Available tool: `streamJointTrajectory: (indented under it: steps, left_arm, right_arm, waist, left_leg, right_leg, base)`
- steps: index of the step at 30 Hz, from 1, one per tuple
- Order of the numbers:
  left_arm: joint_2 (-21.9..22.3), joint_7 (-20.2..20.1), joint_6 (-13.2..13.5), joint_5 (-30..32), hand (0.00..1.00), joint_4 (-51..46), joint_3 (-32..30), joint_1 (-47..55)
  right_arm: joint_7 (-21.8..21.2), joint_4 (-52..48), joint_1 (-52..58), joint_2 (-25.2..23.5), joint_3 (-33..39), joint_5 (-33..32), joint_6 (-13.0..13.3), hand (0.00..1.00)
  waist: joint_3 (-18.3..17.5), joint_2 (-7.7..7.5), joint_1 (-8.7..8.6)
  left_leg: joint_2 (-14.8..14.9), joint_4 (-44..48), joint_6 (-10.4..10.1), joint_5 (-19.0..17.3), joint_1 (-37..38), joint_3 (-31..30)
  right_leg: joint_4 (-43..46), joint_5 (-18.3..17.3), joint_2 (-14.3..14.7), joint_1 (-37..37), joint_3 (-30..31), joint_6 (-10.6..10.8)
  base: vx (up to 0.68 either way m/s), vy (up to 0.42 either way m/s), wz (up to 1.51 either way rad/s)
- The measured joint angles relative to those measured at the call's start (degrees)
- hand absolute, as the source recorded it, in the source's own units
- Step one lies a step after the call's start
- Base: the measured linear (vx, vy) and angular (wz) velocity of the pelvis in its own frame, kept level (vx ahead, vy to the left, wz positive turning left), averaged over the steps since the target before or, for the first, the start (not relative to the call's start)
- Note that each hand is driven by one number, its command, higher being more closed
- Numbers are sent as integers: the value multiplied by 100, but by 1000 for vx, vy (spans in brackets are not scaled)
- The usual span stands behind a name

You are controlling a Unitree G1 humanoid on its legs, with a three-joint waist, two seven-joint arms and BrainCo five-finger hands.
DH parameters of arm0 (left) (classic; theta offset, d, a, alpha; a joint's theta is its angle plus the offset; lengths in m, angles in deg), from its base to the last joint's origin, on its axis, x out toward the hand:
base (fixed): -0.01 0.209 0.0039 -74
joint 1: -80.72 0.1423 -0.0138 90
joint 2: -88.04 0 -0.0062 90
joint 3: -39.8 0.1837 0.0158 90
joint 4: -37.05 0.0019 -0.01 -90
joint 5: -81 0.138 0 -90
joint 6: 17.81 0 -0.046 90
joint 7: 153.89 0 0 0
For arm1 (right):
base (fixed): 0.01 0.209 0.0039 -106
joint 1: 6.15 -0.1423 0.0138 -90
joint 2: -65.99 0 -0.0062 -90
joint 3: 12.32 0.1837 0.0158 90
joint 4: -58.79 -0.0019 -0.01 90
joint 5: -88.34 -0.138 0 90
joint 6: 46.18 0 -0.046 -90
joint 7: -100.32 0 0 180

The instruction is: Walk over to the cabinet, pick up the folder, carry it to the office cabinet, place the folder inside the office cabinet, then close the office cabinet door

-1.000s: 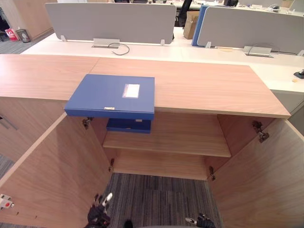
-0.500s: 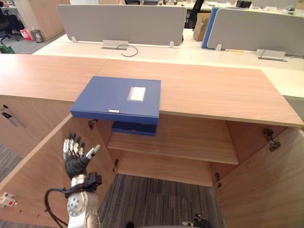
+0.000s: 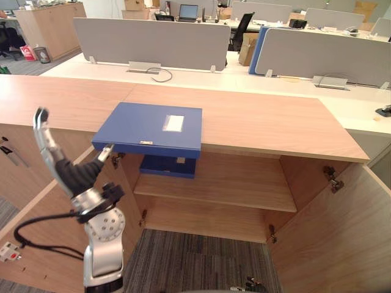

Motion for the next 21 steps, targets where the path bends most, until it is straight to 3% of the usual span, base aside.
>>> streamJointTrajectory:
  steps: [4,9,14,21]
  left_arm:
    - [-331,-9,-159,309,0,1015,82,-696]
    - [-1022,-148,-435,665,0,2218,96,-1029]
    - [-1372,-268,-460,948,0,2442,89,-1073]
    - [-1522,-266,-461,1238,0,2442,62,-1073]
  right_arm:
    - [-22,-23,-6,17,-8,17,0,0]
    - [-83,-119,-42,51,-68,150,-1,0]
    - [-160,-149,-42,130,-222,235,1,0]
    - [-182,-171,-39,139,-217,255,3,0]
  waist:
    - [-7,-10,-32]
    - [25,-63,-196]
    - [59,-115,-225]
    - [78,-123,-247]
  left_leg:
    - [8,1,0,0,-1,28]
    - [14,2,-3,-4,5,55]
    - [11,2,-7,-19,28,128]
    - [15,0,-10,-46,114,257]
  right_leg:
    - [-58,33,25,4,25,-23]
    - [-192,89,47,43,37,-90]
    - [-301,167,49,71,79,-116]
    - [-353,193,36,85,207,-141]
  base:
    - [6,-4,-4]
    - [-1,2,-2]
    - [-24,20,-8]
    - [-47,26,-11]
